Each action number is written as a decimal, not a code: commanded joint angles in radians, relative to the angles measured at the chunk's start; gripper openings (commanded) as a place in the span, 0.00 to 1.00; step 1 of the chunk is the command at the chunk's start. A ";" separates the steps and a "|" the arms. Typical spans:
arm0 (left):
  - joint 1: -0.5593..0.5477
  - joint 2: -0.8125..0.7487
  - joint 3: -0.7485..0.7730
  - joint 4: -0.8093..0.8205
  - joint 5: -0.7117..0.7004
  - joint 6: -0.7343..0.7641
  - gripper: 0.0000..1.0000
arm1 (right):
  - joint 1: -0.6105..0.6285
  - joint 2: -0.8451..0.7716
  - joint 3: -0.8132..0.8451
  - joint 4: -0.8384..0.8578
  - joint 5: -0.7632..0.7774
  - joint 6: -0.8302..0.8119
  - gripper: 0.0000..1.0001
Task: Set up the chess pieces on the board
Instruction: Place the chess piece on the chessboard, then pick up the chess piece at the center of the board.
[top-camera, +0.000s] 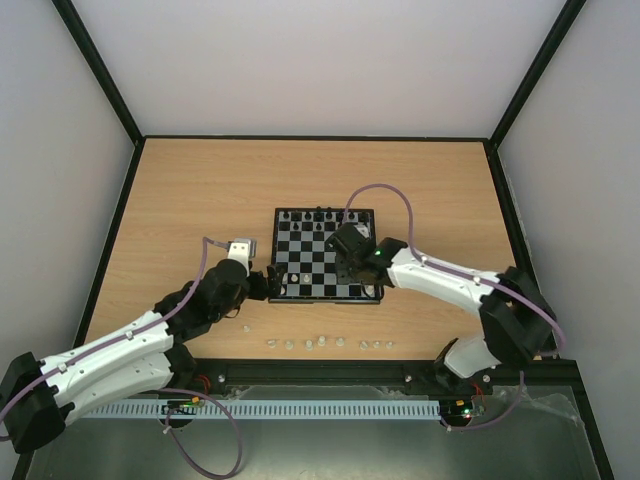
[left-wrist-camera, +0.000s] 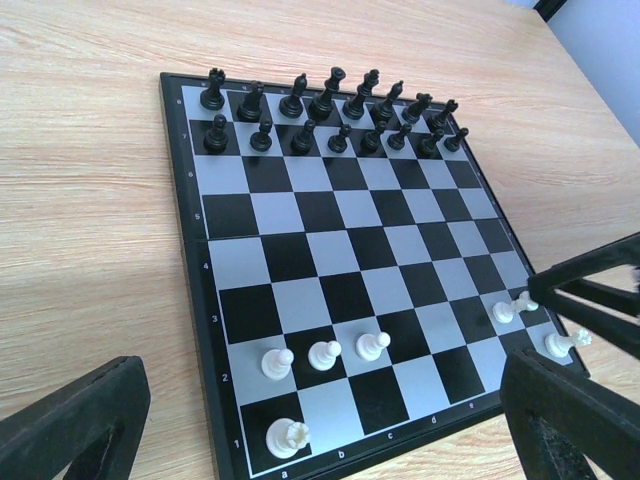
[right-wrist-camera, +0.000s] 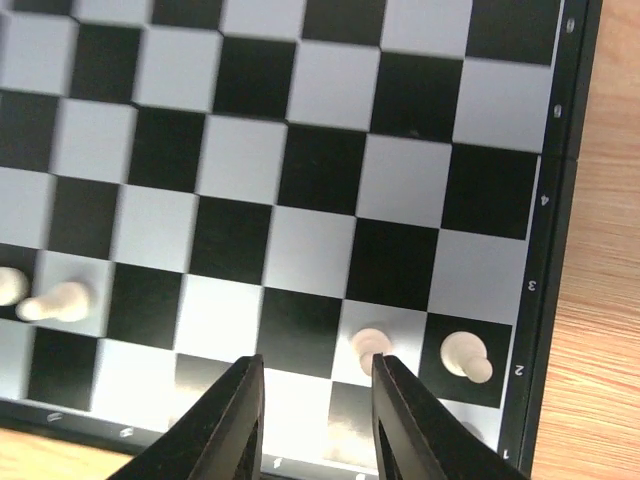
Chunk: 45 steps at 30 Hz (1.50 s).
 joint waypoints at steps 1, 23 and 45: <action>0.008 -0.029 -0.016 -0.022 -0.029 -0.003 0.99 | -0.005 -0.106 -0.033 0.027 -0.049 -0.011 0.32; 0.018 0.056 0.183 -0.249 -0.276 -0.097 0.99 | -0.039 -0.446 -0.174 0.103 -0.215 -0.148 0.49; 0.003 -0.018 0.062 -0.467 -0.033 -0.375 0.99 | -0.029 -0.420 -0.236 0.144 -0.379 -0.163 0.65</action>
